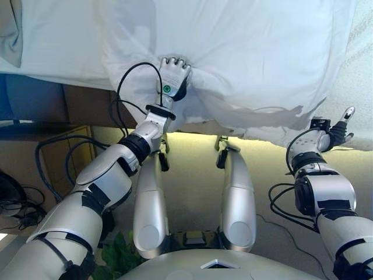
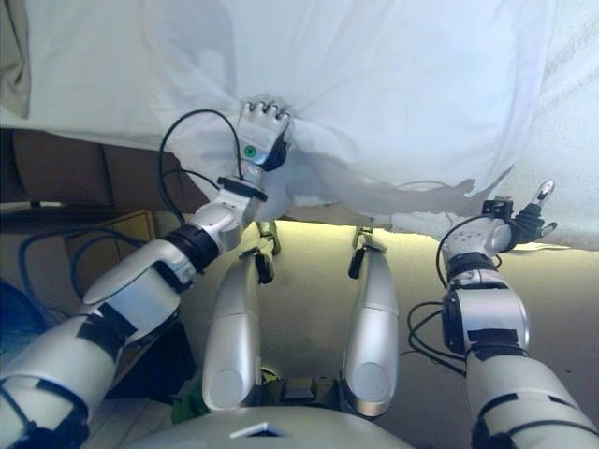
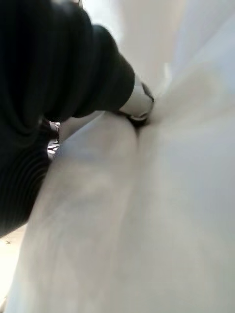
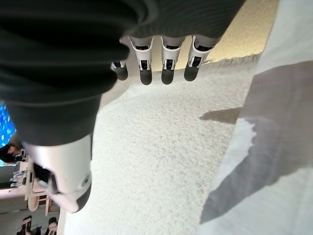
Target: Make the bed neatly
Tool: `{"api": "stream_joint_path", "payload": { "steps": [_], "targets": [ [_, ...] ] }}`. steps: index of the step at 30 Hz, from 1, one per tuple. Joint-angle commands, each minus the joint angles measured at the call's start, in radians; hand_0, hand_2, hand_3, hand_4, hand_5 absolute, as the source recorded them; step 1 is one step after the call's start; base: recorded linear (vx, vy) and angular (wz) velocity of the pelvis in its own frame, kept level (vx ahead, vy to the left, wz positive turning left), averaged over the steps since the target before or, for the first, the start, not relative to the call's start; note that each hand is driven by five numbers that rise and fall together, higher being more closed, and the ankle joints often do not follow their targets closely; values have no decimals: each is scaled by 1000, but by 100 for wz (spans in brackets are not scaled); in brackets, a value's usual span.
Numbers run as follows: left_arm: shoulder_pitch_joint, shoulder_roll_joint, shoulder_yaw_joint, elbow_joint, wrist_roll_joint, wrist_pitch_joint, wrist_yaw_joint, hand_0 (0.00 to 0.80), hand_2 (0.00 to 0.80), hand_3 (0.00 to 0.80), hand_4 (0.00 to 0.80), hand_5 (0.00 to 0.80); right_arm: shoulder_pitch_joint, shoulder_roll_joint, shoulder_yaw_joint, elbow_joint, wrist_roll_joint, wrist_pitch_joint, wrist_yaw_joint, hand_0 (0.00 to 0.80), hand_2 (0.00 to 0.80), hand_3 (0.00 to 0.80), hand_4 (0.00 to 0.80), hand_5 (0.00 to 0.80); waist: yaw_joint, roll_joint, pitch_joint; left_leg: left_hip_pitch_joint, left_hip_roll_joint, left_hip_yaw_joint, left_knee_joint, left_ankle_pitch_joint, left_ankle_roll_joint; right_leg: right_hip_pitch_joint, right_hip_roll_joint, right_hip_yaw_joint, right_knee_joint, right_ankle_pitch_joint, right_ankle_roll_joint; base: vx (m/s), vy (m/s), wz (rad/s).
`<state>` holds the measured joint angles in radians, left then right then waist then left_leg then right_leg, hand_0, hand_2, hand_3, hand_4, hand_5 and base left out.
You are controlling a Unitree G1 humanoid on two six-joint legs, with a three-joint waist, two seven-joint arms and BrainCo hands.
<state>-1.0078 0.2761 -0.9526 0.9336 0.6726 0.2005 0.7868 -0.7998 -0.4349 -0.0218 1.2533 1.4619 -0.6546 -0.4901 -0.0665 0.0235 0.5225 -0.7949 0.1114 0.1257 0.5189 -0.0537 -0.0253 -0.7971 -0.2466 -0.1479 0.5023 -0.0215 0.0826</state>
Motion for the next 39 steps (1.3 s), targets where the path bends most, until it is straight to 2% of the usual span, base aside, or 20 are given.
{"api": "stream_joint_path", "payload": {
  "steps": [1,9,15,21,22,31,39],
  "targets": [
    [30,24,60,70,-48,-10,5,800,800,800,800,800,47,-9,4,-56,-18,-78,-7,0,0,0,0,0,18,-23,-3,-2,51,-59,4,23,-37,56,-44,24,-36,51,69,0,0,0],
    [45,27,78,84,-56,-41,33,800,800,800,800,800,79,4,-4,-69,-5,-94,14,0,0,0,0,0,17,-23,-3,16,49,-57,0,21,-35,72,-43,23,-31,40,66,1,2,0],
    [82,66,99,98,-90,-67,49,800,800,800,800,800,107,-2,-14,-67,7,-85,46,0,0,0,0,0,22,-13,-3,39,46,-61,0,19,-35,94,-50,20,-26,33,65,7,21,0],
    [141,116,137,136,-138,-88,59,800,800,800,800,800,124,-23,-41,-65,-1,-77,67,0,0,0,0,0,30,11,-3,61,36,-60,-8,22,-34,113,-63,20,-24,26,62,-6,62,-1],
    [161,137,153,153,-149,-106,64,800,800,800,800,800,130,-34,-52,-62,-2,-72,77,0,0,0,0,0,33,18,-3,53,35,-50,-13,44,-27,103,-70,12,-26,43,51,-67,83,1],
    [267,223,231,211,-206,-148,97,800,800,800,800,800,163,-77,-96,-29,9,-63,151,0,0,0,0,0,49,55,-3,87,22,-47,-27,48,-29,128,-86,12,-16,24,48,-8,62,-1],
    [339,234,292,245,-247,-158,119,800,800,800,800,800,186,-95,-120,-15,9,-57,202,0,0,0,0,0,53,79,-3,126,12,-44,-42,49,-31,162,-99,11,-17,9,46,-4,66,2]
  ]
}}
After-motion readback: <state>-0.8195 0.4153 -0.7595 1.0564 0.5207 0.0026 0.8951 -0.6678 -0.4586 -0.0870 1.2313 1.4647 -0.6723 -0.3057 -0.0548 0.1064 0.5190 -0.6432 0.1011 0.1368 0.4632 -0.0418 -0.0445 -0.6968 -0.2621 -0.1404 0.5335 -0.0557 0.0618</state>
